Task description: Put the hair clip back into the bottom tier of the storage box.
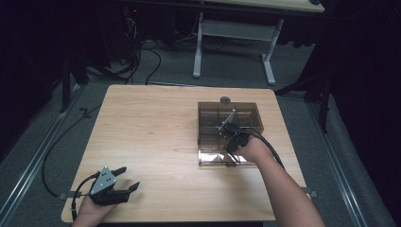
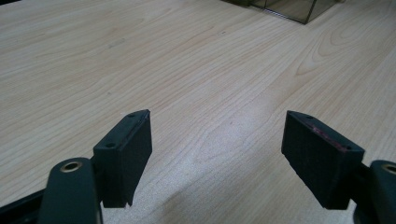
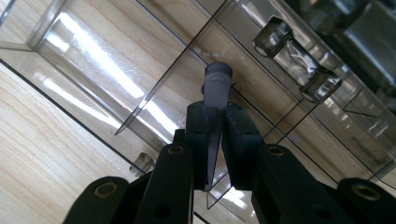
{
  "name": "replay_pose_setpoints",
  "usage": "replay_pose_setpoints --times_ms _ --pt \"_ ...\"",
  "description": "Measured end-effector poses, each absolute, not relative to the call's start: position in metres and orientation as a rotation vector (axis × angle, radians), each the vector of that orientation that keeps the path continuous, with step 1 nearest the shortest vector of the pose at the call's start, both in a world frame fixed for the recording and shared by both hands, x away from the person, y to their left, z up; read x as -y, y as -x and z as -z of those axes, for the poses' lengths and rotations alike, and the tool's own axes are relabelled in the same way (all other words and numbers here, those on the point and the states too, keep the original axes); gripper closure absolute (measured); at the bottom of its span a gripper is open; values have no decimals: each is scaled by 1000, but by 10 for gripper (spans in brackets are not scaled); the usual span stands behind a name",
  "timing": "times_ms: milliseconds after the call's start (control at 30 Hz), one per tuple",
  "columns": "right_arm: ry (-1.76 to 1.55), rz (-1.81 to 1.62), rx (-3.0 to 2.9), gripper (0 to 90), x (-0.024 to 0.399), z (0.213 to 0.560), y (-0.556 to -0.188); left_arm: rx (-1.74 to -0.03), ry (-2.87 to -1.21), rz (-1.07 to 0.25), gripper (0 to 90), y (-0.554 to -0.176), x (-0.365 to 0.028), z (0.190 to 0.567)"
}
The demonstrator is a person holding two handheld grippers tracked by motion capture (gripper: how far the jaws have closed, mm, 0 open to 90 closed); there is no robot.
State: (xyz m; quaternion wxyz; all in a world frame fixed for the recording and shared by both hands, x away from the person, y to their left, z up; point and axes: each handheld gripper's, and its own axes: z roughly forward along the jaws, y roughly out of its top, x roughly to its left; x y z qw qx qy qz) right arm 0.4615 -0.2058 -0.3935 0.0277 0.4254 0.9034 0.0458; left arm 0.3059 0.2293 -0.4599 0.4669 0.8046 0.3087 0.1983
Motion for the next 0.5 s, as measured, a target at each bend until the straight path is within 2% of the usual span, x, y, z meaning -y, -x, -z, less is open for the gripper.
replay_pose_setpoints --times_ms 500 --pt "-1289 -148 -2812 811 207 400 -458 -758 -1973 -486 249 -306 -229 460"
